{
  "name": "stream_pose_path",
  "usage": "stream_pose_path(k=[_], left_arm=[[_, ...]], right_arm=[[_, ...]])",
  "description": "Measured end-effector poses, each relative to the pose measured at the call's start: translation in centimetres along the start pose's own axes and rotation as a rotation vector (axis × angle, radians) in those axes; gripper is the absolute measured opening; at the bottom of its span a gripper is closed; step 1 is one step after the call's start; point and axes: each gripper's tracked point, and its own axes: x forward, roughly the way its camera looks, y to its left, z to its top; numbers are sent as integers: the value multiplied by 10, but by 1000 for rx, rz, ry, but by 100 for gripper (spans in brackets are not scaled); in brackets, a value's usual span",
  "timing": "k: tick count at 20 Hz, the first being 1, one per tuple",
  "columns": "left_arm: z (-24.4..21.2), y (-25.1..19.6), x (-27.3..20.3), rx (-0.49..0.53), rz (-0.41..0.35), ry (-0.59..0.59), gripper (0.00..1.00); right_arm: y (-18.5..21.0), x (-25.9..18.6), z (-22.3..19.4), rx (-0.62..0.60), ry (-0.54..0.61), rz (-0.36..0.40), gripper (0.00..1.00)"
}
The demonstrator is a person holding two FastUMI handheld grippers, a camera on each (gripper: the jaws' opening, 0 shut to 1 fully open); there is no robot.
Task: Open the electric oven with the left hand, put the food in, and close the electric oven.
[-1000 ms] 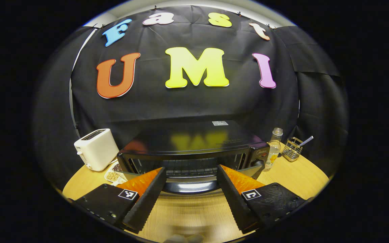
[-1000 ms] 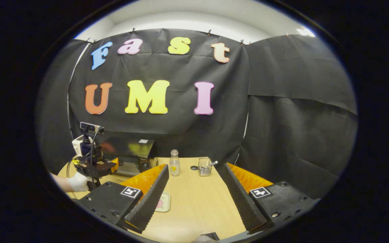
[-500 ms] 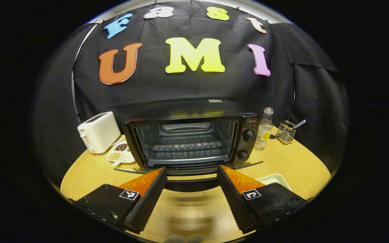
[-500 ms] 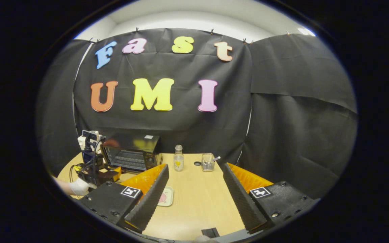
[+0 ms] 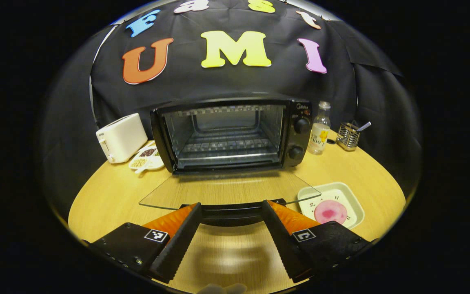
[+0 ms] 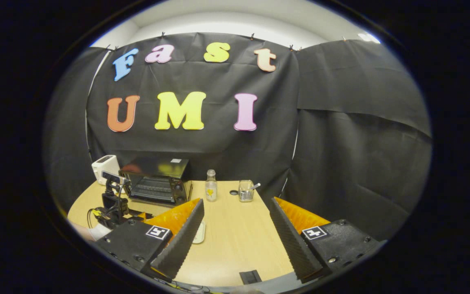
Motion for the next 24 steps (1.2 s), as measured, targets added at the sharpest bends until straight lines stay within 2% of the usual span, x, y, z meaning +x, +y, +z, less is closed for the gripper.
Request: stream_pose_path(k=[6,10,13,17,24], left_arm=[[-31,-2,12,-38,-1,61,97],[-38,-5,13,10,-3,64,97],[-28,-1,9,21,2,18,96],[-9,7,-6,-19,5,-32,98],[37,22,-80,-14,-9,-163,98]], right_arm=[[-4,-4,-12,-2,26,-8,100],[-1,-1,-22,-3,52,0,100],[1,0,-24,-4,56,11,100],[1,11,-26,7,63,23,100],[25,58,-55,23,139,139,100]])
